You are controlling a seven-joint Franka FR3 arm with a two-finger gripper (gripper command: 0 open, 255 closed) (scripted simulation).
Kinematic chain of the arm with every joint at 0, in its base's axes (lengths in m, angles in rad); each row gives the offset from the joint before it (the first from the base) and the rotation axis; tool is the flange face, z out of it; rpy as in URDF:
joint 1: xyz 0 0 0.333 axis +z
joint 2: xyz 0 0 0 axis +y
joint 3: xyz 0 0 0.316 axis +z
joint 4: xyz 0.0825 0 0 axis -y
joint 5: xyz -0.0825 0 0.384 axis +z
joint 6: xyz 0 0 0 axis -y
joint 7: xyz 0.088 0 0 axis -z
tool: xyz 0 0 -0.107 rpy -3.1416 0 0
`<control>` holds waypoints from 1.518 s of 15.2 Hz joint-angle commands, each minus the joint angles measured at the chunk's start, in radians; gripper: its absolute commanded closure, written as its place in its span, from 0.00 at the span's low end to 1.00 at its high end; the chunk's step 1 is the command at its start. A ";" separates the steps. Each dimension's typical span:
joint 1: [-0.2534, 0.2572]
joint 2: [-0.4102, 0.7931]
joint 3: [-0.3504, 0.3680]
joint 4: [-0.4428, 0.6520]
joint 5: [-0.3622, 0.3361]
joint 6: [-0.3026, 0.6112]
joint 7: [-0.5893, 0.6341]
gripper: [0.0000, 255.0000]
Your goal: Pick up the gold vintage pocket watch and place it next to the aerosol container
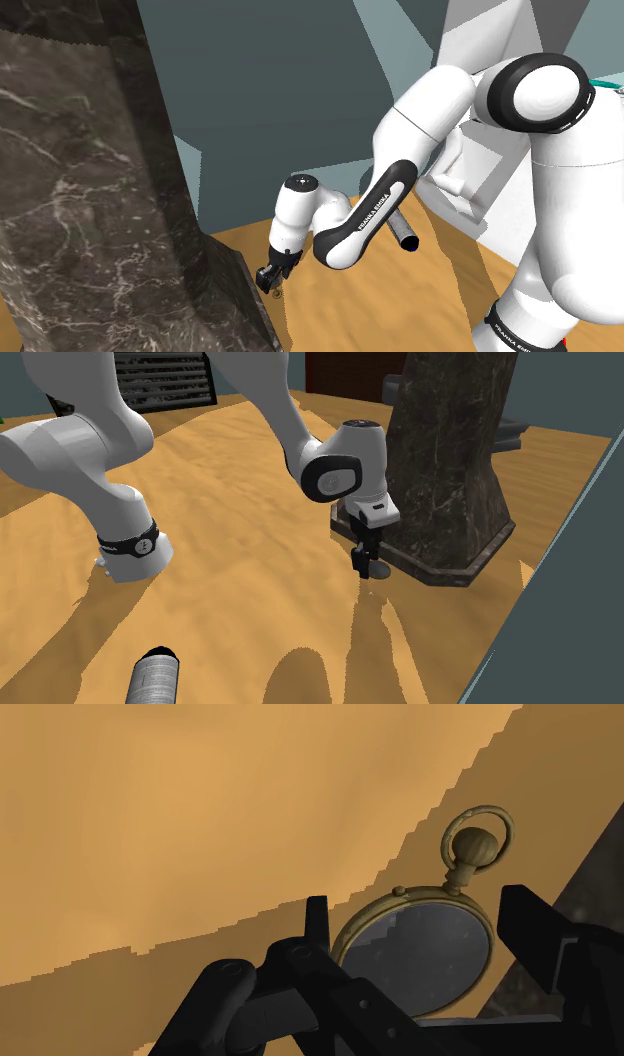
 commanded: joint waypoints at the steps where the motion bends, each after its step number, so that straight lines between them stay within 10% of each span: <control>1: 0.000 0.001 0.000 0.000 0.000 0.000 0.000 1.00; 23: -0.109 -0.233 0.146 -0.008 0.223 -0.207 -0.166 1.00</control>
